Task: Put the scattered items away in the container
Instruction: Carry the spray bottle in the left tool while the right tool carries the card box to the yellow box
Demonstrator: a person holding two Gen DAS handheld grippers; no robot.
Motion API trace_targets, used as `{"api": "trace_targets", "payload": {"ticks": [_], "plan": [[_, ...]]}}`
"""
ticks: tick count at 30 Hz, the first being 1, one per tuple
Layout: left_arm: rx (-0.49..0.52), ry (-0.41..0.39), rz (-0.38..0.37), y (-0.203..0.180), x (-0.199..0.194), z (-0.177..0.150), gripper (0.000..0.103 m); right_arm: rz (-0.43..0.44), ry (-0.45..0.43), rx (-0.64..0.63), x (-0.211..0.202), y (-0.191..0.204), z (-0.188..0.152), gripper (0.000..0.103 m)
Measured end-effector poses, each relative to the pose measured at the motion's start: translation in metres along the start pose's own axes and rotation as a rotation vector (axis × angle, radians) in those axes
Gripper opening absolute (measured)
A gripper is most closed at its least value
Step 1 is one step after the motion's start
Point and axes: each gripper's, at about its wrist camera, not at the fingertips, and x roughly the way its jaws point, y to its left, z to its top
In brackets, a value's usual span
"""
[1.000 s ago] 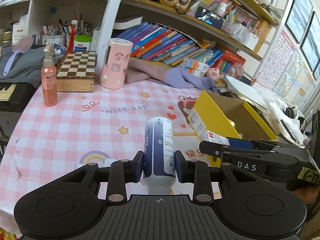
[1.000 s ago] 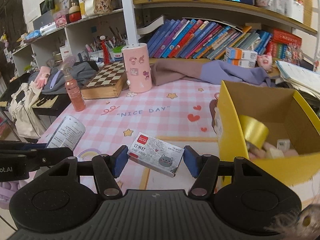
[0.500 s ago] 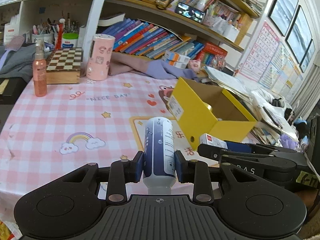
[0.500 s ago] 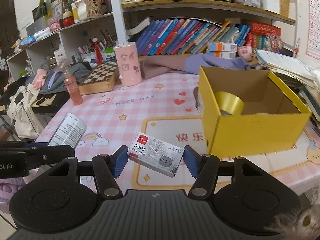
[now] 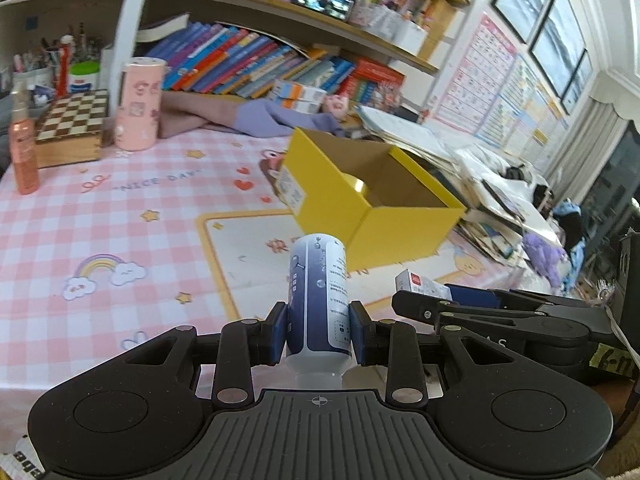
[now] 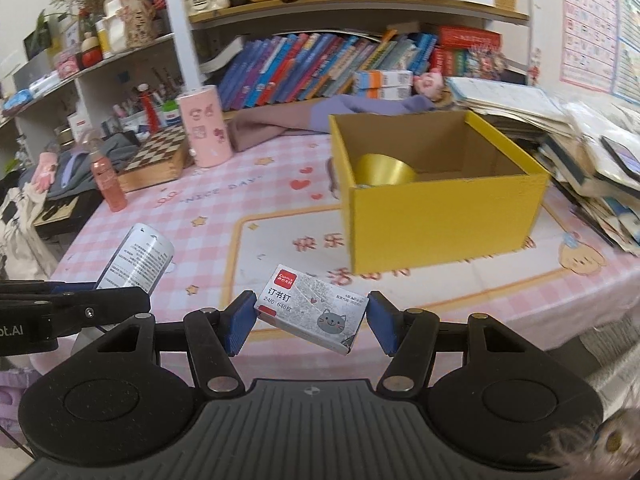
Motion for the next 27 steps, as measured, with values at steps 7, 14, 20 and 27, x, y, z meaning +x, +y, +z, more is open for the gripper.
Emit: {"api": "trace_targets", "payload": {"ticks": [7, 14, 20, 27], "plan": [[0.018, 0.027, -0.038, -0.014, 0.01, -0.002, 0.031, -0.042, 0.006, 0.028, -0.01, -0.013, -0.007, 0.058], [0.045, 0.059, -0.082, -0.029, 0.022, -0.002, 0.031, -0.08, 0.009, 0.057, -0.018, -0.027, -0.013, 0.058], [0.077, 0.089, -0.125, -0.046, 0.036, -0.002, 0.031, -0.119, 0.013, 0.098, -0.025, -0.044, -0.019, 0.058], [0.112, 0.107, -0.162, -0.061, 0.049, 0.001, 0.031, -0.155, 0.01, 0.131, -0.029, -0.06, -0.021, 0.058]]}}
